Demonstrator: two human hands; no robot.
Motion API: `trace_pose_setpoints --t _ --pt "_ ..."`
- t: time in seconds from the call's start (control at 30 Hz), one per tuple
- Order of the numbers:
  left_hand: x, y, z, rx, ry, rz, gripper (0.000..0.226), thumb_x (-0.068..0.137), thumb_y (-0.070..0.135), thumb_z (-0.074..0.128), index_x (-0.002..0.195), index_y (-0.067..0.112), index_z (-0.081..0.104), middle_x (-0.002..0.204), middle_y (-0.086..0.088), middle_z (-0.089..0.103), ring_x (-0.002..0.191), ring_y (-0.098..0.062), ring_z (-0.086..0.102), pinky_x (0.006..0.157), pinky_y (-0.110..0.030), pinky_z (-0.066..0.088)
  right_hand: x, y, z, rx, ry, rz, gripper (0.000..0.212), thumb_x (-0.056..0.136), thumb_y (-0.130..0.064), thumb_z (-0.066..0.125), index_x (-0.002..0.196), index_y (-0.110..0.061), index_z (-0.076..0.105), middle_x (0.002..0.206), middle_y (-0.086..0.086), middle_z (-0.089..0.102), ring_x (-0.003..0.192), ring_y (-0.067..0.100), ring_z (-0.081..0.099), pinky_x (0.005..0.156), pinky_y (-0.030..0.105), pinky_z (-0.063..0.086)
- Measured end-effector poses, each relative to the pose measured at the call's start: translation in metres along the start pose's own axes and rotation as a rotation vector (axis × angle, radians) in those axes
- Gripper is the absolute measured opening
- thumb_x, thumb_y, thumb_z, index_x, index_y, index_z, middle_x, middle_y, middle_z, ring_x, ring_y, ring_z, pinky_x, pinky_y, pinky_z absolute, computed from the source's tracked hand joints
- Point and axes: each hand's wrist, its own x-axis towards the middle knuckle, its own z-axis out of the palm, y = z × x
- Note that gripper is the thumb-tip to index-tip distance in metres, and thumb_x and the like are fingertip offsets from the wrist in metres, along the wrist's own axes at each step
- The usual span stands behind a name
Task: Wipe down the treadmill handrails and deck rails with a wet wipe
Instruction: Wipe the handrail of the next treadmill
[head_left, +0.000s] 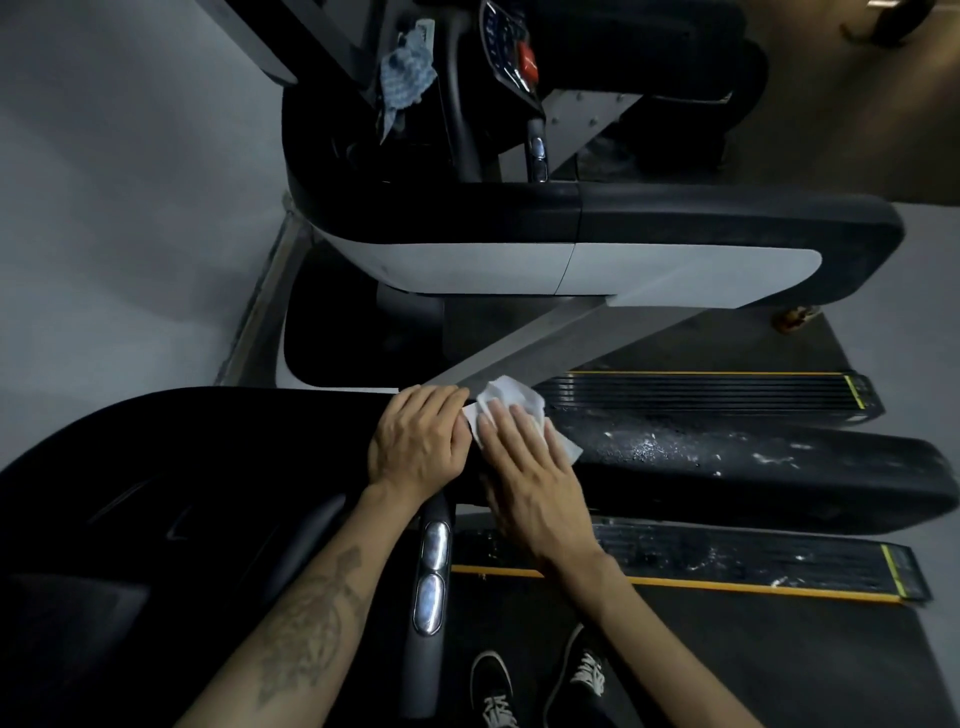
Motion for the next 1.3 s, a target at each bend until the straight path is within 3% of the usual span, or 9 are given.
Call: trace_pose_setpoints --t 0.17,0.27,0.47,0.63,0.9,1.1,1.2,1.3 --pt "0.001 0.001 0.002 0.009 0.018 0.005 0.034 0.097 0.021 0.049 0.114 0.007 0.075 0.111 -0.006 0.075 0.1 -0.025 0.069 0.095 -0.04 0.051 -0.033 -0.007 0.006 0.055 0.054 0.229 0.08 0.097 -0.033 0.062 0.161 -0.006 0.023 0.171 0.013 0.012 0.158 0.032 0.01 0.126 0.051 0.022" --pt "0.001 0.001 0.001 0.014 0.027 0.009 0.035 0.096 0.021 0.048 0.113 0.006 0.075 0.11 -0.007 0.075 0.098 -0.026 0.07 0.093 -0.041 0.052 -0.034 -0.02 0.006 0.091 0.006 0.138 0.082 0.098 -0.037 0.056 0.163 -0.006 0.016 0.172 0.013 0.005 0.159 0.032 0.003 0.127 0.051 0.017" --pt "0.0 0.001 -0.001 0.006 0.036 0.004 0.038 0.095 0.021 0.046 0.114 0.005 0.075 0.111 -0.008 0.075 0.1 -0.026 0.07 0.093 -0.042 0.053 0.007 0.0 -0.015 0.153 -0.098 0.039 0.062 0.108 -0.048 0.024 0.164 -0.02 0.02 0.171 0.0 0.004 0.159 0.02 -0.004 0.13 0.046 0.004" --pt "0.0 -0.001 0.003 0.02 0.059 0.022 0.034 0.096 0.021 0.049 0.113 0.005 0.075 0.111 -0.008 0.075 0.1 -0.027 0.07 0.094 -0.041 0.051 -0.017 -0.007 -0.009 0.122 -0.015 0.239 0.066 0.107 -0.045 0.03 0.162 -0.011 0.022 0.171 0.009 0.009 0.159 0.026 0.002 0.129 0.047 0.009" --pt "0.0 -0.001 0.0 0.018 0.048 0.024 0.031 0.097 0.02 0.048 0.107 0.007 0.074 0.107 -0.008 0.075 0.096 -0.026 0.069 0.091 -0.039 0.05 0.024 0.0 -0.022 0.215 -0.117 0.05 0.057 0.111 -0.043 0.026 0.163 -0.02 0.022 0.171 -0.001 0.01 0.159 0.017 0.0 0.129 0.043 0.003" --pt "-0.001 -0.001 0.005 0.004 0.066 0.019 0.034 0.096 0.021 0.051 0.113 0.006 0.075 0.111 -0.008 0.075 0.1 -0.025 0.069 0.095 -0.04 0.051 0.003 -0.007 -0.021 0.142 -0.083 0.255 0.064 0.108 -0.042 0.017 0.163 -0.01 0.019 0.171 0.009 0.008 0.159 0.026 0.003 0.129 0.046 0.007" --pt "-0.001 -0.002 0.006 0.007 0.075 0.014 0.033 0.095 0.021 0.05 0.111 0.006 0.075 0.11 -0.009 0.076 0.099 -0.026 0.07 0.094 -0.041 0.053 0.006 -0.022 -0.018 0.169 -0.129 0.171 0.066 0.104 -0.037 0.014 0.164 -0.011 0.008 0.172 0.008 -0.002 0.159 0.026 -0.006 0.13 0.045 0.003" --pt "-0.001 -0.001 0.004 0.005 0.065 0.02 0.027 0.097 0.02 0.048 0.101 0.009 0.072 0.102 -0.007 0.074 0.093 -0.026 0.069 0.09 -0.04 0.052 0.033 -0.012 -0.025 0.214 -0.154 0.089 0.061 0.107 -0.03 0.026 0.164 -0.012 0.016 0.171 0.007 0.013 0.159 0.025 0.005 0.129 0.041 0.001"
